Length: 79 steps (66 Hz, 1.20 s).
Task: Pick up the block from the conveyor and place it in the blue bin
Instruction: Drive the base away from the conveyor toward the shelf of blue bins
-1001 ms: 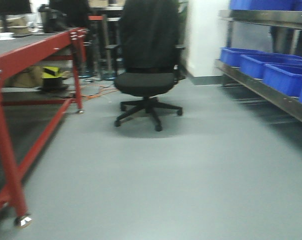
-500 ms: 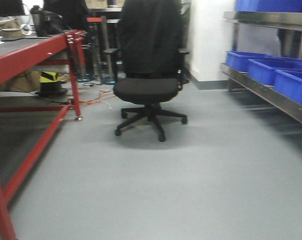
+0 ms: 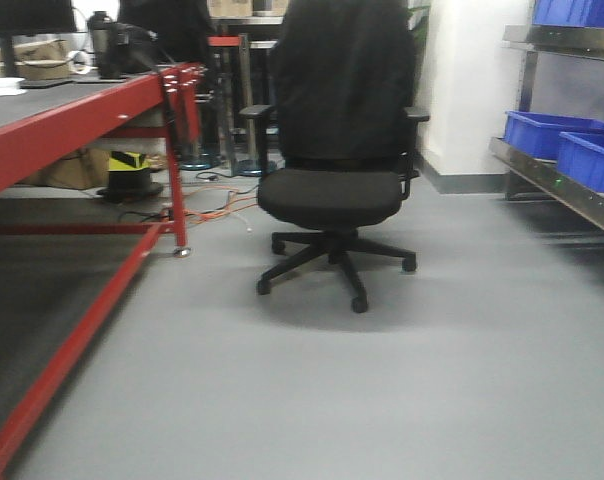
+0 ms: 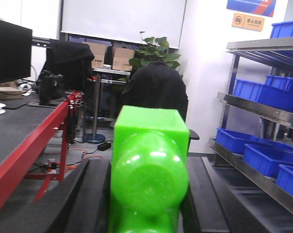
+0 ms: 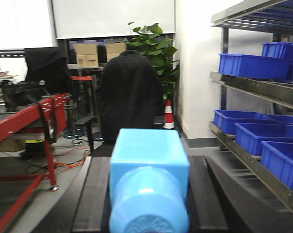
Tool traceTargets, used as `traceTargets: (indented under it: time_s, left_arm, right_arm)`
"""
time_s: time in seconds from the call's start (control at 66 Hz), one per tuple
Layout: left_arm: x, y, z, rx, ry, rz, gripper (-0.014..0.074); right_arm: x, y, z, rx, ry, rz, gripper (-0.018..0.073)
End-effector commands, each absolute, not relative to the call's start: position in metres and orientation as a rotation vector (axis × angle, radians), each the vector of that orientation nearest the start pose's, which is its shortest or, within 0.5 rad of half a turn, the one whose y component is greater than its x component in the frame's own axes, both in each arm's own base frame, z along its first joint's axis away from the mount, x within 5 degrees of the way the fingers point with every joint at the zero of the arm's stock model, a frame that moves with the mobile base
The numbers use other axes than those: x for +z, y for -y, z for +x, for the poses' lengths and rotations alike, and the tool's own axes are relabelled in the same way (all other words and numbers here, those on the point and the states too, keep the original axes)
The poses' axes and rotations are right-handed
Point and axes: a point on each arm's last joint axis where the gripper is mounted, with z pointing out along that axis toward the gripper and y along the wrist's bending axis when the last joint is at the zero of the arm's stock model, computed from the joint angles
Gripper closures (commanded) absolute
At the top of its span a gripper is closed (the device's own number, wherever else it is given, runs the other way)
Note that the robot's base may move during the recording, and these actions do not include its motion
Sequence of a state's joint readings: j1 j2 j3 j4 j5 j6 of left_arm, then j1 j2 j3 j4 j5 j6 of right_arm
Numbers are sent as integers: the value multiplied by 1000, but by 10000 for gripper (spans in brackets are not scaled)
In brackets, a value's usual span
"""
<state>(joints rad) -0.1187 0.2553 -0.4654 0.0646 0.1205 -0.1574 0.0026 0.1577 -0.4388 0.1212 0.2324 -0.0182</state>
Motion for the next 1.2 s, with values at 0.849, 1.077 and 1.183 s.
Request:
traceTargets:
  time_s: [0.849, 1.077, 1.183]
  left_arm:
    - [344, 7, 58, -174, -1369, 19, 707]
    - [344, 7, 58, -174, -1369, 19, 707]
    - [344, 7, 58, -174, -1369, 19, 707]
  right_arm:
    - [332, -2, 42, 96, -1404, 43, 721]
    - [332, -2, 42, 96, -1404, 43, 721]
    - [332, -2, 42, 96, -1404, 43, 721]
